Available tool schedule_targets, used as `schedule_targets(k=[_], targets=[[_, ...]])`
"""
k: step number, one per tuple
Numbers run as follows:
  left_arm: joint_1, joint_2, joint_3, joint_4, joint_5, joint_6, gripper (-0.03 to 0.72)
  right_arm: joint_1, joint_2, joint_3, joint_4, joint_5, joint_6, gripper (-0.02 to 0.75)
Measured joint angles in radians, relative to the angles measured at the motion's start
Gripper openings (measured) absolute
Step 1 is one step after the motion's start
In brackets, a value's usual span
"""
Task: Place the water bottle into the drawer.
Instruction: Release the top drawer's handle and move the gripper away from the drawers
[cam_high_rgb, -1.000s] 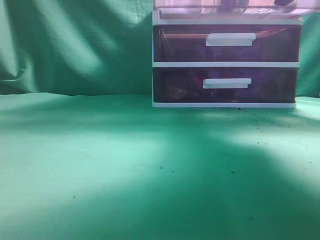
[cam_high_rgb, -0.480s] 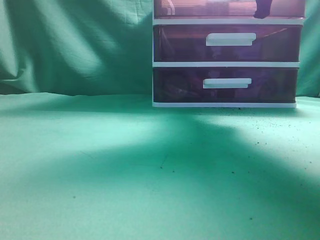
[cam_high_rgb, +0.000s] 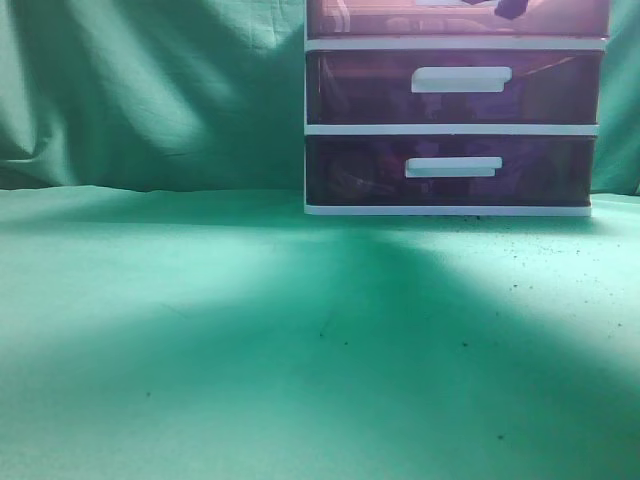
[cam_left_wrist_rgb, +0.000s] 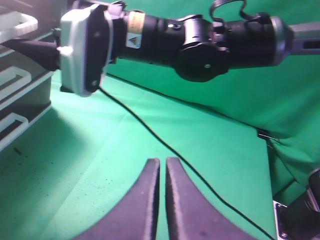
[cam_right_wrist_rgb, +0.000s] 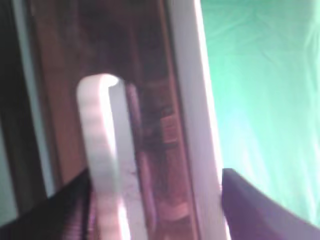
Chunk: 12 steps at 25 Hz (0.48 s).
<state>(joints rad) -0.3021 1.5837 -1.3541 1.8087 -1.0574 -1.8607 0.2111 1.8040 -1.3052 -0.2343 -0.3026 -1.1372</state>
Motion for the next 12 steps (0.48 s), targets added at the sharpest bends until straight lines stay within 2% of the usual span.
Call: schedule_targets(k=[1, 3, 12], targets=[[0.0, 0.0, 0.0, 0.0, 0.005, 0.0, 0.0, 0.0, -0.008, 0.004, -0.01, -0.006, 0.005, 0.517], [0.0, 0.0, 0.0, 0.0, 0.005, 0.0, 0.0, 0.0, -0.012, 0.009, -0.015, -0.011, 0.007, 0.54], [0.0, -0.001, 0.0, 0.0, 0.005, -0.005, 0.0, 0.04, -0.057, 0.108, -0.036, -0.015, 0.017, 0.533]])
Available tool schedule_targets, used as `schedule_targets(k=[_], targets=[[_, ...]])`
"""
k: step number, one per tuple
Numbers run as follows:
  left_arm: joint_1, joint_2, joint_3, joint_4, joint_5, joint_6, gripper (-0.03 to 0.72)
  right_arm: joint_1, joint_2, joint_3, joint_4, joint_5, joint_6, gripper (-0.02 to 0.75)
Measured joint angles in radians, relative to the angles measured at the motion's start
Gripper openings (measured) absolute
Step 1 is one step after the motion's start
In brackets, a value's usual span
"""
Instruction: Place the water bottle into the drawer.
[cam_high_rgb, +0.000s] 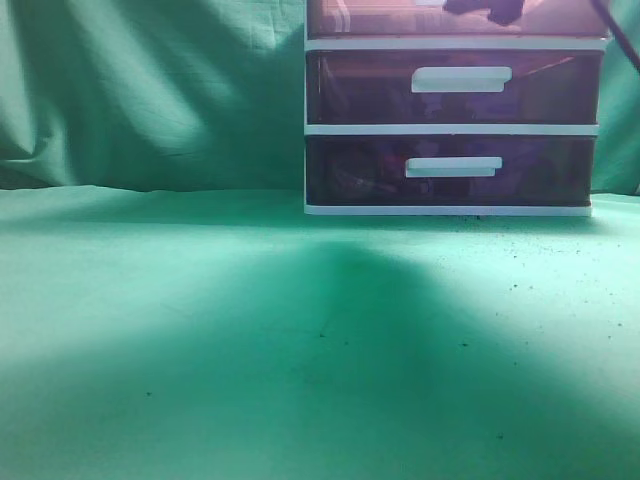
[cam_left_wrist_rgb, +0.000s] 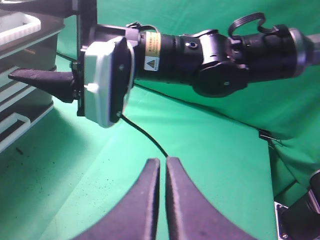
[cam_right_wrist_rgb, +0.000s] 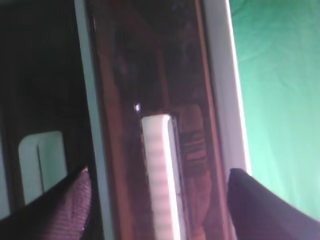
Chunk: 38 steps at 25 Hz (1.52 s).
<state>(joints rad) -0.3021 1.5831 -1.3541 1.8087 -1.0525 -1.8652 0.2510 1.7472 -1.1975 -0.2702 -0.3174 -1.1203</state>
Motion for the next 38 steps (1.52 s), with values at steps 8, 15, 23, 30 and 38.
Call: schedule_targets(k=[8, 15, 23, 30, 38], targets=[[0.0, -0.128, 0.002, 0.0, 0.006, -0.075, 0.0, 0.094, -0.207, 0.072, 0.022, 0.031, 0.075, 0.49], [0.0, -0.377, 0.002, 0.0, 0.025, -0.216, 0.0, 0.264, -0.431, 0.084, 0.115, 0.455, 0.346, 0.078], [0.0, -0.673, 0.013, 0.0, -0.019, -0.226, 0.0, 0.359, -0.697, 0.086, 0.381, 0.723, 0.696, 0.0], [0.0, -0.957, 0.283, 0.0, 0.242, -0.228, 0.0, 0.359, -0.882, 0.086, 0.479, 1.068, 0.73, 0.0], [0.0, -1.263, 0.683, -0.021, 0.69, -0.228, 0.0, 0.359, -1.079, 0.217, 0.538, 1.104, 0.732, 0.0]])
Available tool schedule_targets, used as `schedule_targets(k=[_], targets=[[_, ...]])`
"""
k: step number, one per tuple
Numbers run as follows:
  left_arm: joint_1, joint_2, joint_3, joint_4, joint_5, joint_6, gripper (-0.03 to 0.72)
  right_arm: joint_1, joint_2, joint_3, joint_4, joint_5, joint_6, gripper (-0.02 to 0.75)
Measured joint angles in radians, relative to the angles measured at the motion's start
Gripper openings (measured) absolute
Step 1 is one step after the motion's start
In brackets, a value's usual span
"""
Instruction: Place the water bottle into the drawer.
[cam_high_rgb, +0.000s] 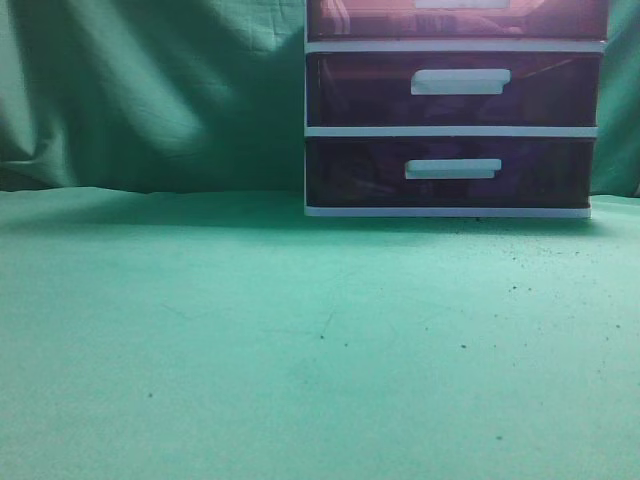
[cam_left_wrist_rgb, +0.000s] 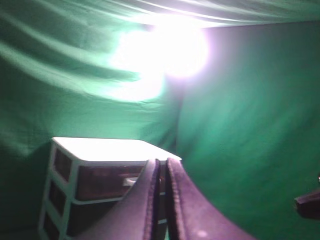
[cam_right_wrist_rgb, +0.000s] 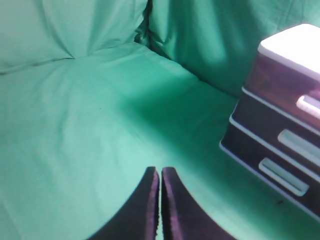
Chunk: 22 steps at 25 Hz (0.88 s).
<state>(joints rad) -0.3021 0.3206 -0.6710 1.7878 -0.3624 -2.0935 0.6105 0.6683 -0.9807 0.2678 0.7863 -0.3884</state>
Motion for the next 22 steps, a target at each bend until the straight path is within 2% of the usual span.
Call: schedule_targets(k=[9, 15, 22], targets=[[0.0, -0.233, 0.316, -0.162, 0.338, -0.001, 0.0, 0.0, -0.249, 0.343, 0.122, -0.218, 0.0, 0.0], [0.0, -0.257, 0.434, -0.167, 0.38, -0.004, 0.0, 0.0, -0.375, 0.508, 0.173, -0.283, 0.0, 0.0], [0.0, -0.257, 0.547, -0.156, 0.381, -0.004, 0.0, 0.0, -0.406, 0.595, 0.2, -0.302, 0.0, 0.0]])
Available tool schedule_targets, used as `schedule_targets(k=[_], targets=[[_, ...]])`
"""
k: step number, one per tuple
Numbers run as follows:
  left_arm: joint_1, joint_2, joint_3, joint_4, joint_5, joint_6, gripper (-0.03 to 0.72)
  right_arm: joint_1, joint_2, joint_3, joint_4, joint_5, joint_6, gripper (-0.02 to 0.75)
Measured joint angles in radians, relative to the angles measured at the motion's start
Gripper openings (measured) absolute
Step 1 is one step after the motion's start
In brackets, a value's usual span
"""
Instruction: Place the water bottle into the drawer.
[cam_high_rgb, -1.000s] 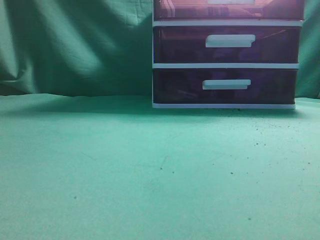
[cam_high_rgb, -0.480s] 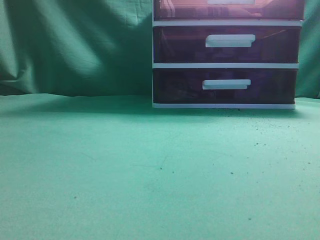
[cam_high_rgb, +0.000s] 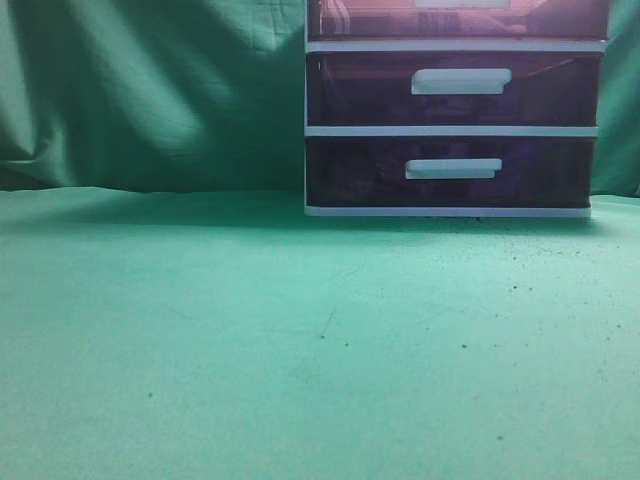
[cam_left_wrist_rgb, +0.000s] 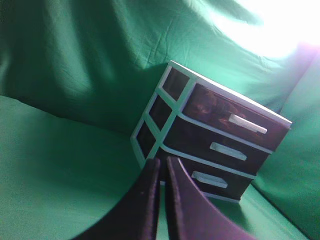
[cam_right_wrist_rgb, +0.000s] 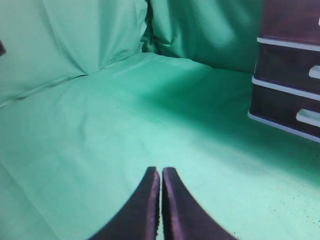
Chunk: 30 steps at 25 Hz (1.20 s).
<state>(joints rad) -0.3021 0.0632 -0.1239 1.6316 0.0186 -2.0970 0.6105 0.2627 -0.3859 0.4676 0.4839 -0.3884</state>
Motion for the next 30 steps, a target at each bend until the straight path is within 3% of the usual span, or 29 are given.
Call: schedule_targets(k=[7, 22, 25, 30], targets=[[0.0, 0.0, 0.028, 0.131, 0.0, 0.0, 0.0, 0.0, 0.0, 0.03, 0.051, -0.005, 0.0, 0.0], [0.0, 0.0, 0.028, 0.142, 0.0, 0.0, 0.0, 0.0, -0.001, 0.03, 0.042, -0.005, -0.034, 0.0], [0.0, 0.0, 0.028, 0.149, 0.0, 0.0, 0.0, -0.057, -0.023, 0.037, -0.034, 0.0, -0.101, 0.0], [0.0, 0.0, 0.028, 0.149, 0.0, 0.0, 0.0, -0.292, -0.112, 0.128, -0.135, -0.036, -0.079, 0.0]])
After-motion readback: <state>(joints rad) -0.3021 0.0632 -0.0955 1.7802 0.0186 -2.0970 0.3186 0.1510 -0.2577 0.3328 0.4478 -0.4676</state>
